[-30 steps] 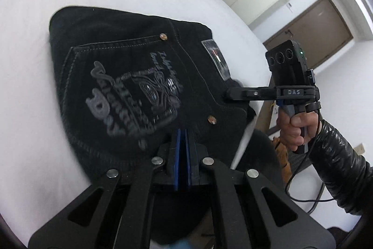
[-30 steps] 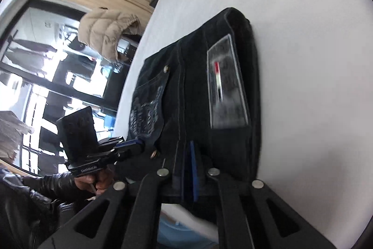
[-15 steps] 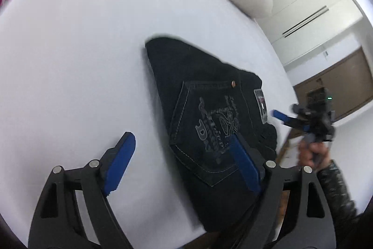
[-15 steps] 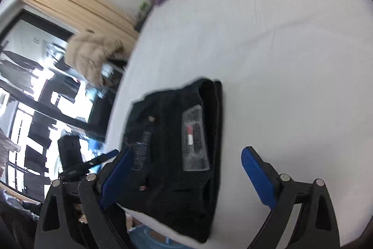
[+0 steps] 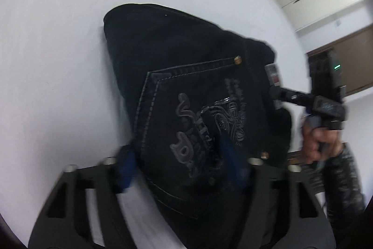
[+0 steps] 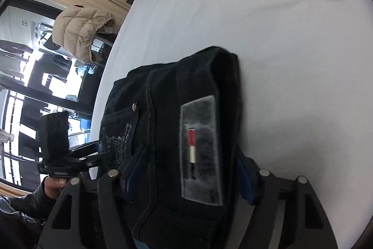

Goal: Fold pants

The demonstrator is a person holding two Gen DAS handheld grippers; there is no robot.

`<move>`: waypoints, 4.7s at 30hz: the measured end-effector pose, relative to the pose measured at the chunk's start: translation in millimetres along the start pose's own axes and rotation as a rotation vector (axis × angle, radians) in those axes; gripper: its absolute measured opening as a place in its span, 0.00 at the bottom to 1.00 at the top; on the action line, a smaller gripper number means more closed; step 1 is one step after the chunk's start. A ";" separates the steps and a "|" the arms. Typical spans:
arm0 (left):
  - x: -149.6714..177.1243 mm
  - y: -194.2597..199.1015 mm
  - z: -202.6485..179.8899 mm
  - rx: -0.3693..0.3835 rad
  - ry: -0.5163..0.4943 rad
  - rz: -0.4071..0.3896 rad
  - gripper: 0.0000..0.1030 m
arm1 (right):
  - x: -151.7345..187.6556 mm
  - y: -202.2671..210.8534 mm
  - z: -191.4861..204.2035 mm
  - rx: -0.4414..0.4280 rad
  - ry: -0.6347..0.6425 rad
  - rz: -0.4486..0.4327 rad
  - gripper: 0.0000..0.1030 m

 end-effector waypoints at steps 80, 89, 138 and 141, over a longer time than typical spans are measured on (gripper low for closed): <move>-130.1 157.6 143.7 -0.412 -0.001 -0.739 0.93 | -122.4 -52.1 117.1 0.241 0.250 -0.448 0.79; -41.0 296.2 51.8 -0.777 -0.031 -1.126 1.00 | -59.5 38.0 240.6 0.377 0.513 -0.754 1.00; 50.2 260.4 44.9 -0.634 0.187 -0.637 1.00 | 56.2 34.4 316.4 0.623 0.447 -0.630 1.00; 48.6 257.5 45.2 -0.634 0.184 -0.634 1.00 | 53.8 33.3 315.4 0.621 0.446 -0.621 1.00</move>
Point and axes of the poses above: each gripper's, at about its wrist camera, not at the fingertips, and y roughly against the way its jaws point, z to its left, x to its underside, the point moved 3 cm from there along -y, roughly the way its jaws point, and after that the axes turned 9 degrees about -x, right-handed, at the moved point
